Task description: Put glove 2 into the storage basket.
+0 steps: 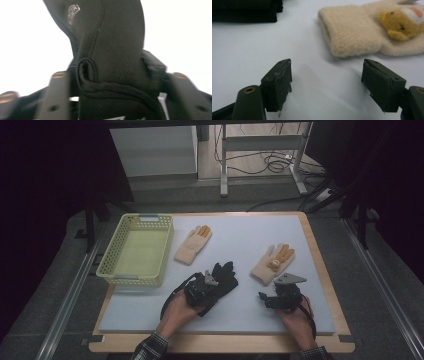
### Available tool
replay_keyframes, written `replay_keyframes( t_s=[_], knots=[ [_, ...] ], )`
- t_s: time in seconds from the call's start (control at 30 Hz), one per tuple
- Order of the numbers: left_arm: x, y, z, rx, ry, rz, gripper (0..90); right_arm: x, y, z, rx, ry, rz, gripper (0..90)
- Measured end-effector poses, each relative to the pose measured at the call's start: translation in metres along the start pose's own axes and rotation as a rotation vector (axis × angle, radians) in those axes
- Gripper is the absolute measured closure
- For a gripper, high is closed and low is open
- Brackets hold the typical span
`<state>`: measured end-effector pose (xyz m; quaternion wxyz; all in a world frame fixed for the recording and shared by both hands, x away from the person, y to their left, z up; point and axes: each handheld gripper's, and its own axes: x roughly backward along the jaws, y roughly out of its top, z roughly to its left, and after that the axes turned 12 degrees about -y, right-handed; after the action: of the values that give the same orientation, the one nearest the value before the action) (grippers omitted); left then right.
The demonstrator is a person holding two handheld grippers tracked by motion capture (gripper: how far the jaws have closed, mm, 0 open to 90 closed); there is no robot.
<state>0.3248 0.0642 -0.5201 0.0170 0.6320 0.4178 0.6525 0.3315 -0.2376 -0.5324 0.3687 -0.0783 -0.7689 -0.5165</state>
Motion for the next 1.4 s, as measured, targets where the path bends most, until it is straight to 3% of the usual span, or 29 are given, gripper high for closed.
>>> replay_keyframes(
  t_s=[0.17,0.3,0.6,0.83,1.17,1.4],
  knots=[
    [0.008,-0.001,0.007,0.010,-0.032,-0.043,64.0,0.000,0.000,0.000,0.000,0.000,0.000,24.0],
    [0.018,0.003,0.014,0.035,-0.049,-0.072,65.2,0.000,0.000,0.000,0.000,0.001,0.000,23.9],
    [0.051,0.019,0.025,0.056,0.010,-0.116,64.0,0.000,0.000,0.000,-0.001,0.000,0.000,23.9],
    [0.079,0.032,0.042,0.080,0.074,-0.137,62.8,0.000,0.000,0.000,-0.002,0.001,0.001,23.9],
    [0.116,0.033,0.075,0.141,0.175,-0.149,62.7,0.000,0.000,0.000,0.000,0.001,-0.001,23.8],
    [0.146,0.021,0.107,0.207,0.256,-0.178,62.2,0.000,0.000,0.000,-0.001,0.001,-0.003,23.8]
  ],
)
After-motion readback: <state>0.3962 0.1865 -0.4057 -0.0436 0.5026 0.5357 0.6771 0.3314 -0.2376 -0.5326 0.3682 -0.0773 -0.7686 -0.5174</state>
